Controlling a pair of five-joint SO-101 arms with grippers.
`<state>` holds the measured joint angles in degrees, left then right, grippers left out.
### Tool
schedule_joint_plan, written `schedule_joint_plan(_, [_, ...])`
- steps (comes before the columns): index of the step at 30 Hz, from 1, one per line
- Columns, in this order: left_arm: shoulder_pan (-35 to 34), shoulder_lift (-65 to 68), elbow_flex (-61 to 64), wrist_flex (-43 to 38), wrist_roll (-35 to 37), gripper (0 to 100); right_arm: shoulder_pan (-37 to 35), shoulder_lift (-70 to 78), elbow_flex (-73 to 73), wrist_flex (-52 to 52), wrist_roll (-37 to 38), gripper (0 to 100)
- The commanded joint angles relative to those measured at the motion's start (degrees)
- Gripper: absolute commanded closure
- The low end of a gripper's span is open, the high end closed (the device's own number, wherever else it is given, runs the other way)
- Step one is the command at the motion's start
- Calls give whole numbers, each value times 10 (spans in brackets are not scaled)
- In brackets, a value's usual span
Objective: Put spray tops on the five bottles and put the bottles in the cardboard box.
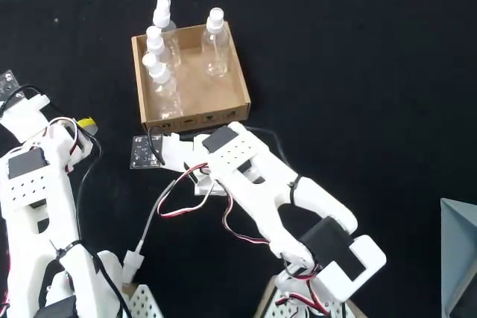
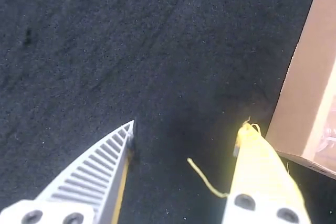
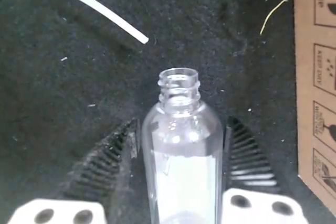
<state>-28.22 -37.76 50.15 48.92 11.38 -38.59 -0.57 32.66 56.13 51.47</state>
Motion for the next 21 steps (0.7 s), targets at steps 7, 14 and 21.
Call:
schedule_joint_plan(7, [-7,-24,-9,-11,4,715,-9,-3,-4,-8,-4,961])
schedule_joint_plan(14, [-7,-24,-9,-11,4,715,-9,-3,-3,2,-4,832])
schedule_joint_plan(21, [-7,-24,-9,-11,3,715,-9,1,-4,25,-2,729])
